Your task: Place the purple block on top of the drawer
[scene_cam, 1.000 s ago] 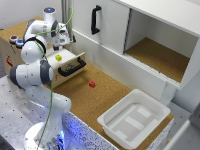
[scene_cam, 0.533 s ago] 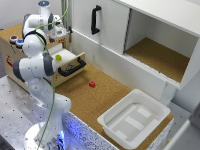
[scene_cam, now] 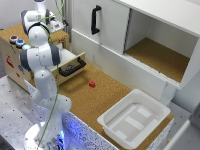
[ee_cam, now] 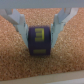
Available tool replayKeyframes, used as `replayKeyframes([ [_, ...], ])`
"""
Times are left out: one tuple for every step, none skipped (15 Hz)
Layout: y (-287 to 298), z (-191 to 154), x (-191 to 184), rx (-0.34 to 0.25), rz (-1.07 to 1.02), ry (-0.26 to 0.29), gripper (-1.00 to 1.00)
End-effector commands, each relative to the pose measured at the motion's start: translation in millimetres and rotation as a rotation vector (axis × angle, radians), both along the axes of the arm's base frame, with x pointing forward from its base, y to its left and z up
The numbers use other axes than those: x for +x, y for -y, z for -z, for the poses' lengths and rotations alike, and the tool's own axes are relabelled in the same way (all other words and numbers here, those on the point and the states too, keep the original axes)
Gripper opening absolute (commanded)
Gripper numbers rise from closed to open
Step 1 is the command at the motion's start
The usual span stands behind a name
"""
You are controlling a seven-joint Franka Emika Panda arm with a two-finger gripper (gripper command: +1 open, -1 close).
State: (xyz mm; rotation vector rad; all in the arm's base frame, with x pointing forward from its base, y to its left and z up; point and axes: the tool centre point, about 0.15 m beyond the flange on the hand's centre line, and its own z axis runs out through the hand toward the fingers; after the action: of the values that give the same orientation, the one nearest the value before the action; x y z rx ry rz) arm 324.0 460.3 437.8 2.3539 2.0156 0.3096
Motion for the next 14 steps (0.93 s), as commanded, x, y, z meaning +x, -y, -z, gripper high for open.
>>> replayKeyframes([
  [-21,-6,2,-0.142,0.025,-0.021,1.00],
  [-21,-6,2,-0.142,0.025,-0.021,1.00],
  [-21,-6,2,-0.142,0.025,-0.021,1.00],
  [-21,-6,2,-0.142,0.025,-0.021,1.00],
  [-21,-6,2,-0.142,0.025,-0.021,1.00],
  [-1,2,-3,-0.013,-0.004,-0.011,1.00],
  [8,-6,-5,0.005,0.018,0.002,1.00],
  [21,-8,-7,0.002,0.034,0.003,1.00],
  [34,-9,-7,-0.001,0.053,-0.001,1.00],
  [46,-6,-9,-0.018,0.053,0.002,1.00],
  [60,-4,-8,-0.025,0.072,-0.006,1.00],
  [72,-3,-9,-0.023,0.076,-0.010,1.00],
  [84,-2,-9,-0.016,0.087,-0.020,1.00],
  [94,1,-10,-0.015,0.089,-0.025,1.00],
])
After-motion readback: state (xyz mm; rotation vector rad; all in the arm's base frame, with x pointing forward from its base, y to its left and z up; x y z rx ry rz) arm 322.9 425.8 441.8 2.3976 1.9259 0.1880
